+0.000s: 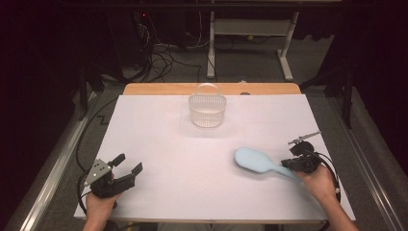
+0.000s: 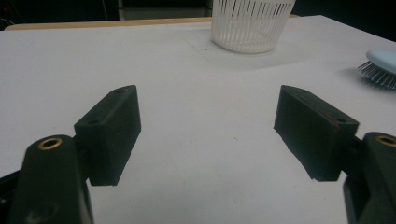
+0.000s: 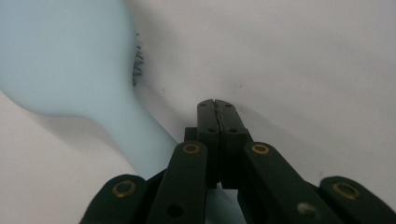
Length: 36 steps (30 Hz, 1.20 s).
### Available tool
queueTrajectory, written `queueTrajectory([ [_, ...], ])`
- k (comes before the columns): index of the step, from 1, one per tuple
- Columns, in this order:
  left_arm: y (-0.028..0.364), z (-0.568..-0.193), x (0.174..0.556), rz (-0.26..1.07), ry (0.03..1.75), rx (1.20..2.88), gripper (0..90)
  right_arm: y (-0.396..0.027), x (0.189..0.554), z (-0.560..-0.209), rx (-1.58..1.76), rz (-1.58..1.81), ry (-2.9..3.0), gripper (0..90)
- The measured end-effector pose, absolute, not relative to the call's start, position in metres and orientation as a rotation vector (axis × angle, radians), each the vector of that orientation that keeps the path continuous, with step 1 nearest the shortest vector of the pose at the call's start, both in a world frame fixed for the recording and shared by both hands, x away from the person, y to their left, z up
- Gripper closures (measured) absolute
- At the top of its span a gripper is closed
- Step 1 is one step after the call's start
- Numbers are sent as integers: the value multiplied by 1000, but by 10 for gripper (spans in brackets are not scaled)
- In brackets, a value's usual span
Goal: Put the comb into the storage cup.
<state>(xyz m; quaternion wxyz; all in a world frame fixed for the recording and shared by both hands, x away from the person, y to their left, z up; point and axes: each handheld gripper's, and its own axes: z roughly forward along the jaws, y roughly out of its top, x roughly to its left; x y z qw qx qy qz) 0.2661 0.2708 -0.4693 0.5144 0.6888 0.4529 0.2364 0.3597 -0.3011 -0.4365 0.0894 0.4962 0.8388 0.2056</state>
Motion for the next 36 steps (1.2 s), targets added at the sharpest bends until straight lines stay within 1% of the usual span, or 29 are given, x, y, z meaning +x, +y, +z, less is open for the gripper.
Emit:
queueTrajectory([
  [36, 270, -469, 265, 566, 1089, 1654, 223, -292, 327, -441, 1423, 688, 2507, 900],
])
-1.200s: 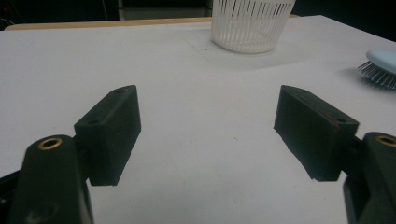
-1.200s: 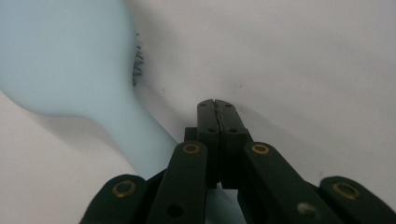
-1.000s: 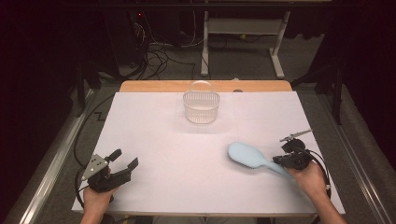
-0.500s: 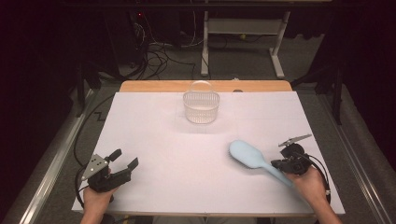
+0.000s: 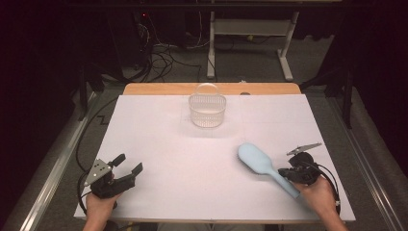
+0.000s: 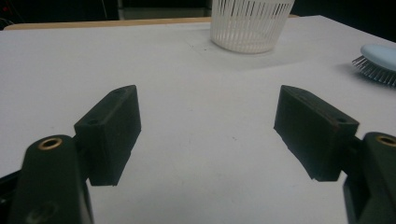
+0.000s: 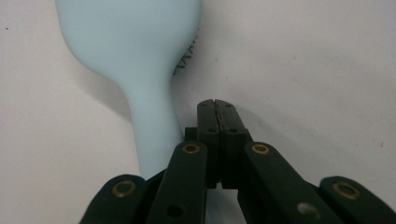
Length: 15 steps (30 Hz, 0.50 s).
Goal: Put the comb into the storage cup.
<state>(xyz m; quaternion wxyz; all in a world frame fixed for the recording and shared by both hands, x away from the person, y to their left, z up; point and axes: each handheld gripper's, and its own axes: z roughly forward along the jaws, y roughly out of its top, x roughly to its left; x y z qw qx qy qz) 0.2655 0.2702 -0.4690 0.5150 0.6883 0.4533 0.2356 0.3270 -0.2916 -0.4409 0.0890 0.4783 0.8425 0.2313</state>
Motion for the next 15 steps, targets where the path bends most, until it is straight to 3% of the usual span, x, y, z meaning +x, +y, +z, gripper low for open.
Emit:
queueTrajectory([
  [15, 270, -469, 266, 565, 1088, 1654, 223, -289, 317, -439, 1404, 718, 2500, 900],
])
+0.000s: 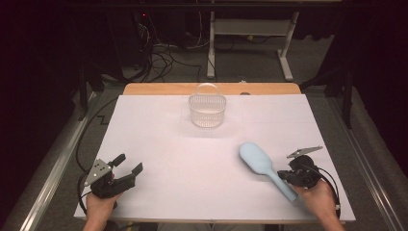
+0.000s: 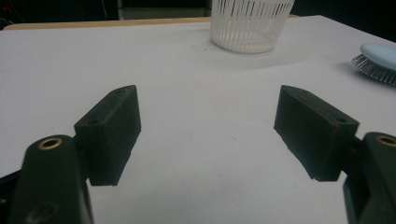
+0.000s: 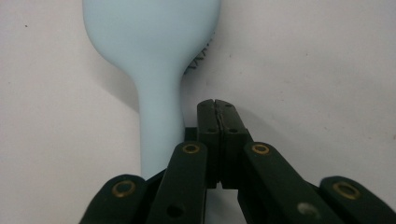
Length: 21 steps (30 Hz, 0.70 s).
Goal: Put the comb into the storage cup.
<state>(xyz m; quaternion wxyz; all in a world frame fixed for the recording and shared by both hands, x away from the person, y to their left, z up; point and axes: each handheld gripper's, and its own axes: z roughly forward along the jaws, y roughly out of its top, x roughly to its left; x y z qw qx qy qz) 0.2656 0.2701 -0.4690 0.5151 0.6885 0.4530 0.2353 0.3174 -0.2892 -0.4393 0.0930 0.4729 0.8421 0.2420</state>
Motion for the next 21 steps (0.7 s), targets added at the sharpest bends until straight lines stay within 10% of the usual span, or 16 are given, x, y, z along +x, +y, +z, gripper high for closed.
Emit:
queueTrajectory([
  [11, 270, -469, 265, 566, 1088, 1654, 223, -289, 317, -437, 1410, 728, 2479, 830],
  [21, 270, -469, 266, 566, 1089, 1653, 222, -290, 320, -428, 1434, 733, 2408, 571],
])
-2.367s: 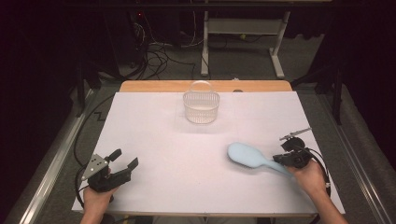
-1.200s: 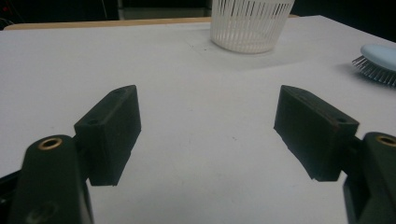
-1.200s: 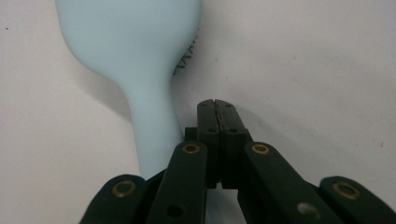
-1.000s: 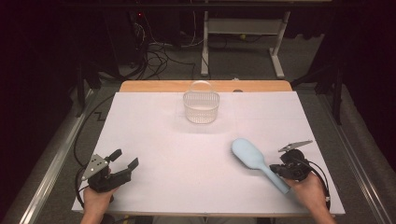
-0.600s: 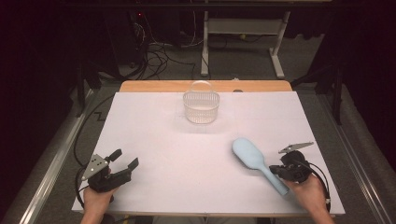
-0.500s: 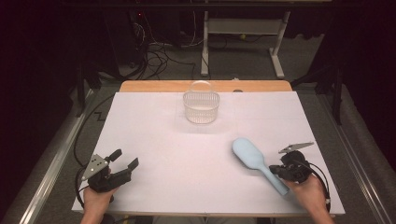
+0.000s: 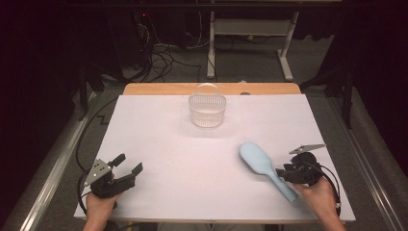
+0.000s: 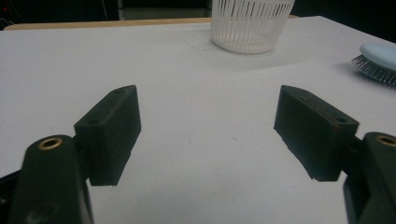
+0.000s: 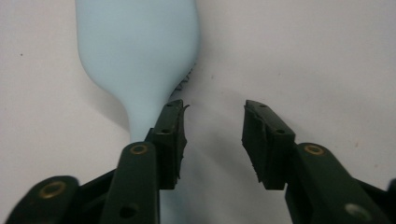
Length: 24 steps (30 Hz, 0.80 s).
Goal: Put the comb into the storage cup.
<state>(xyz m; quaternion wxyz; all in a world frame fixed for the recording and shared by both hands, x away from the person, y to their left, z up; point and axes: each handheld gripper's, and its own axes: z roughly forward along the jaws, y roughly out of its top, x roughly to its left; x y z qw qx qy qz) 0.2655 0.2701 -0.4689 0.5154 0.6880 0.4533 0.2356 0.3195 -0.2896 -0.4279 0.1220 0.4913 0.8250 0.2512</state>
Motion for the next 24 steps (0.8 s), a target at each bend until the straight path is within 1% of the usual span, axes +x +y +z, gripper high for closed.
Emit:
queueTrajectory([
  [6, 270, -469, 266, 565, 1090, 1652, 222, -284, 318, -423, 1411, 741, 2391, 469],
  [16, 271, -469, 266, 564, 1096, 1647, 223, -272, 316, -418, 1351, 730, 2440, 418],
  [24, 271, -470, 266, 562, 1099, 1644, 222, -258, 316, -422, 1314, 687, 2501, 385],
])
